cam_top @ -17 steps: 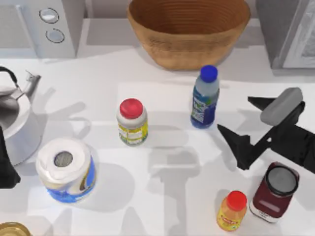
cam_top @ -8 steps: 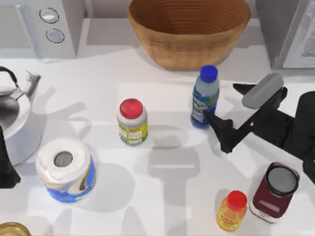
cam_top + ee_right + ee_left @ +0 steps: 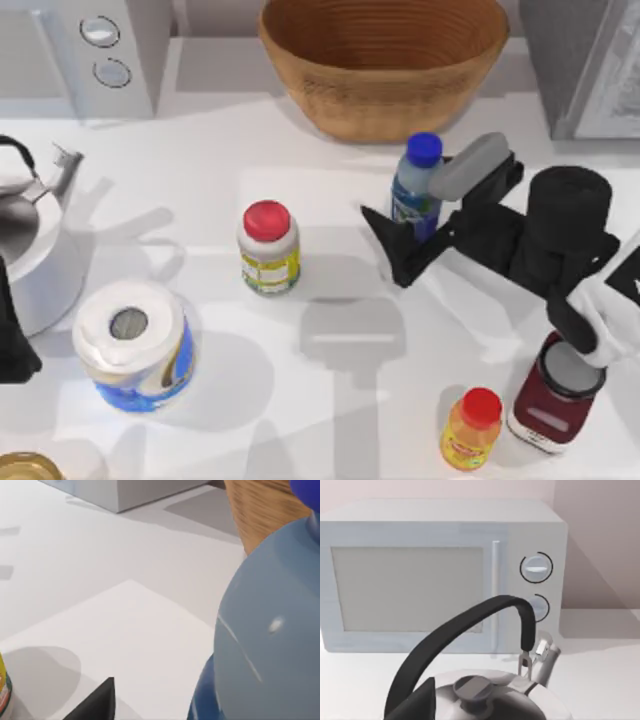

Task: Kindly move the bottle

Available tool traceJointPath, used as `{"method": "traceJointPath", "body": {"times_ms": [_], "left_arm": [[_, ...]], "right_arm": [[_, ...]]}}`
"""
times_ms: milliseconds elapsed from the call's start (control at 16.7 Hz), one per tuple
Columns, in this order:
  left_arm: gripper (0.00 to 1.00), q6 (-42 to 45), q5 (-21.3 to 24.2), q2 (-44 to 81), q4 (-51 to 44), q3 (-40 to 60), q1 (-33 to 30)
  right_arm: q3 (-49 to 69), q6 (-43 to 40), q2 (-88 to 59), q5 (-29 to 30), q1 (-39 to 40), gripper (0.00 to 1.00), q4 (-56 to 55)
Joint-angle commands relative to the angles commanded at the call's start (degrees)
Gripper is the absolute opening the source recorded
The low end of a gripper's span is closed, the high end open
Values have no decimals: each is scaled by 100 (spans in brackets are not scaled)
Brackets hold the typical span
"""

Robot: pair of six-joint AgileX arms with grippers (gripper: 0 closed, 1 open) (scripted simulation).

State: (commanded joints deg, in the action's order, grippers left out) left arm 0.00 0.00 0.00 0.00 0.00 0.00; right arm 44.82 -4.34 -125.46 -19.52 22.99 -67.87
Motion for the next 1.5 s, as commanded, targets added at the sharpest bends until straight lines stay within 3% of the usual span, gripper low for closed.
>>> {"method": "traceJointPath", "body": {"times_ms": [240,1020,1500], "left_arm": [[100,0,0,0,0,0,0],[100,0,0,0,0,0,0],[100,0,0,0,0,0,0]], "right_arm": [[9,1,-7,4,4,100,1],[9,1,-7,4,4,2,1],[9,1,-7,4,4,0,1]]}}
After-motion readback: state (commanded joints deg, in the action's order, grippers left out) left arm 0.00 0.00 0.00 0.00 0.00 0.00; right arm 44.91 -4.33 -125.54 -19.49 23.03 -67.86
